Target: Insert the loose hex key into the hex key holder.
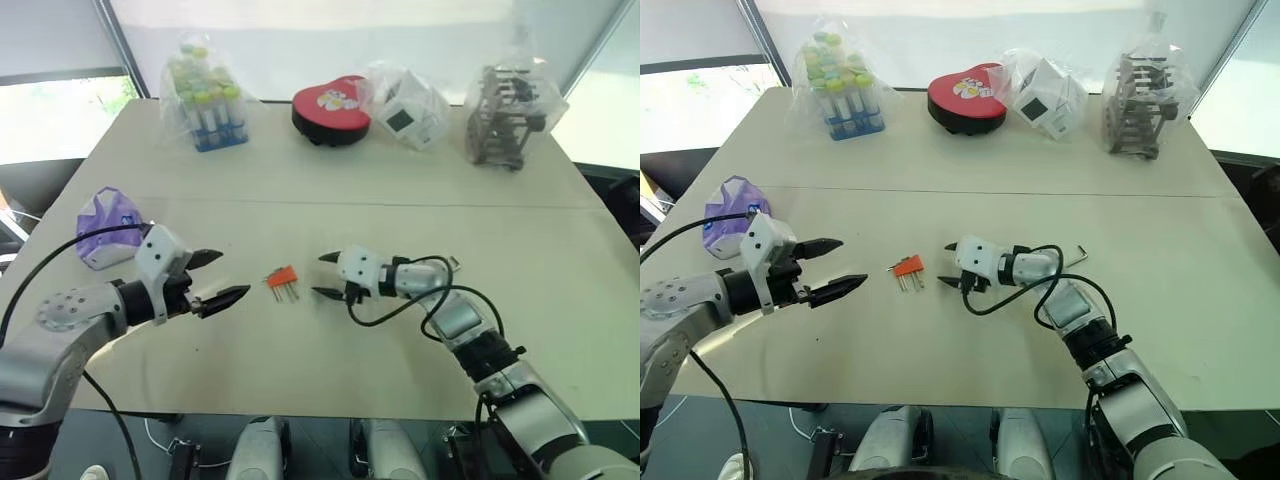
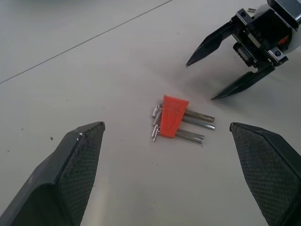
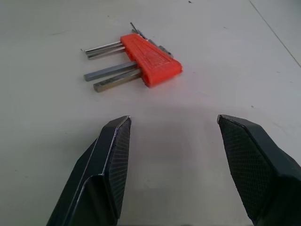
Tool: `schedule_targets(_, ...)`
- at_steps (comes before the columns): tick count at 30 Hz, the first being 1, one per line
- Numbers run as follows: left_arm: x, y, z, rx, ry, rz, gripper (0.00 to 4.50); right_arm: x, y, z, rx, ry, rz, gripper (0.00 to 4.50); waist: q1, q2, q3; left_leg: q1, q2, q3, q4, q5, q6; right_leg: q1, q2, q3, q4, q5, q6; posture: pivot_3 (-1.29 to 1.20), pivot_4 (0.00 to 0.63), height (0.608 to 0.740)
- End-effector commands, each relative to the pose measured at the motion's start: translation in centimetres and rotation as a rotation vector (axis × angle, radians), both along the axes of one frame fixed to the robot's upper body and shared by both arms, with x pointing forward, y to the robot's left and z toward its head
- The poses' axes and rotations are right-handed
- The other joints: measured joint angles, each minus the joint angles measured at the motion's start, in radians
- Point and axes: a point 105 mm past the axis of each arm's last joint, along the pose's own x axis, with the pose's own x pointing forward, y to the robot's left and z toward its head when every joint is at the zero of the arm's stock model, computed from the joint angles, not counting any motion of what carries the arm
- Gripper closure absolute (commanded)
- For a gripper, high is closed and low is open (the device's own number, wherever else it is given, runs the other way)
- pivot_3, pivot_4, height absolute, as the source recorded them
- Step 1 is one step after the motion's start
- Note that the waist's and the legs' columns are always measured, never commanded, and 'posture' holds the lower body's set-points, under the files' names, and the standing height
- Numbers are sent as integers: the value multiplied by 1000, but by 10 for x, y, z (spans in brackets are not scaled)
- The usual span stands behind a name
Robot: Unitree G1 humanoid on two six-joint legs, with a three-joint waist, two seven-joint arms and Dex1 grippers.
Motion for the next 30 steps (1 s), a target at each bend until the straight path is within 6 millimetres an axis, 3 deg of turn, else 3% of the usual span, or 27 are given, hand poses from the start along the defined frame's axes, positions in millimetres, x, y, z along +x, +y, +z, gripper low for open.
schedule_targets(1, -2, 0, 11, 20, -69, 2, 50, 0, 11, 10, 15, -43, 39, 1478, -6, 0, 0, 0, 0, 0, 0, 0, 0, 0, 0, 0, 0, 0, 0, 0, 150, 740)
schedule_targets(13, -3, -3, 10, 23, -84, 2, 50, -4, 39, 0, 22, -18, 92, 1478, -15, 0, 0, 2, 0, 0, -1, 0, -1, 0, 0, 0, 3, 0, 0, 0, 150, 740)
schedule_targets(22, -5, -3, 10, 18, -87, 8, 50, -12, 65, -4, 78, 99, 126, 1478, -15, 0, 0, 2, 0, 0, -1, 0, -1, 0, 0, 0, 4, 0, 0, 0, 150, 740)
schedule_targets(30, -5, -4, 9, 16, -90, 15, 50, 1, 57, -3, 71, 126, 79, 1478, -16, 0, 0, 2, 0, 0, -1, 1, -1, 0, 0, 0, 5, 0, 0, 0, 150, 740)
